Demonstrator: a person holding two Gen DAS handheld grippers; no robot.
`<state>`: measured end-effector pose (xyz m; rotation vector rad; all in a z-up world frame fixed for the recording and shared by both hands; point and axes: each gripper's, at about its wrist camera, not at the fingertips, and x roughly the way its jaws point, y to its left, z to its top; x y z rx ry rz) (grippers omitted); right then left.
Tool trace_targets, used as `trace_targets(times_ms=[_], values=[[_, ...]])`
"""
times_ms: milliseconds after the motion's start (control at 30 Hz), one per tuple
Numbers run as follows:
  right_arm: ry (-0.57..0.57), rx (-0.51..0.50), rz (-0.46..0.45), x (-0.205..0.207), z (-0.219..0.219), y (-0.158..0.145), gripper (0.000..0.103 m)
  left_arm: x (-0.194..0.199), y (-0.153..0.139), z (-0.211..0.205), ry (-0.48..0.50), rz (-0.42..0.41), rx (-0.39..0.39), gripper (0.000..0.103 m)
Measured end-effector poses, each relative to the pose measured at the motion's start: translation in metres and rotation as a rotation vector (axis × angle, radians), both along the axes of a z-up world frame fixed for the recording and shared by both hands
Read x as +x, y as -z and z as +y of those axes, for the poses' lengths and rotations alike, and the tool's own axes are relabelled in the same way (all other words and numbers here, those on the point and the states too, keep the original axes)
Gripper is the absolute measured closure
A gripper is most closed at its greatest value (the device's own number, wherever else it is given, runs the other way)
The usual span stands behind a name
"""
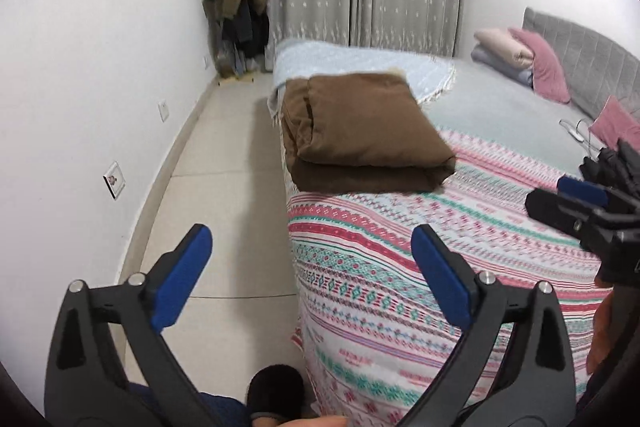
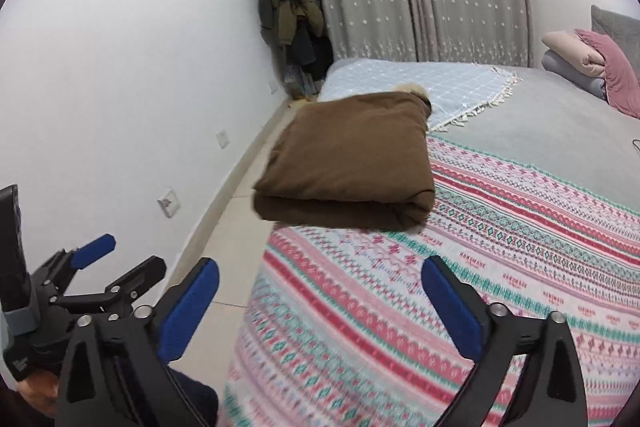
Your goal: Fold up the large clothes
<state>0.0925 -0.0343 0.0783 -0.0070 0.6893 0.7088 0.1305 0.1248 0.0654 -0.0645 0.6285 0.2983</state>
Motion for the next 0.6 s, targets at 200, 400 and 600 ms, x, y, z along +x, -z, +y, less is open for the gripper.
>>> trace_targets(times_ms=[200, 400, 600], values=[[0.029, 0.037, 0.004, -0.037, -0.019, -0.012, 0.000, -0.033, -0.002, -0.011, 0.010, -0.016, 0.004, 0.001], [0.056, 0.027, -0.063, -0.070, -0.019, -0.020, 0.000, -0.054, -0.012, -0.014, 0.023, -0.052, 0.012, 0.001], [0.096, -0.027, -0.141, -0.099, -0.017, -0.026, 0.000, -0.068, -0.029, -0.019, 0.060, -0.083, -0.017, 0.001]])
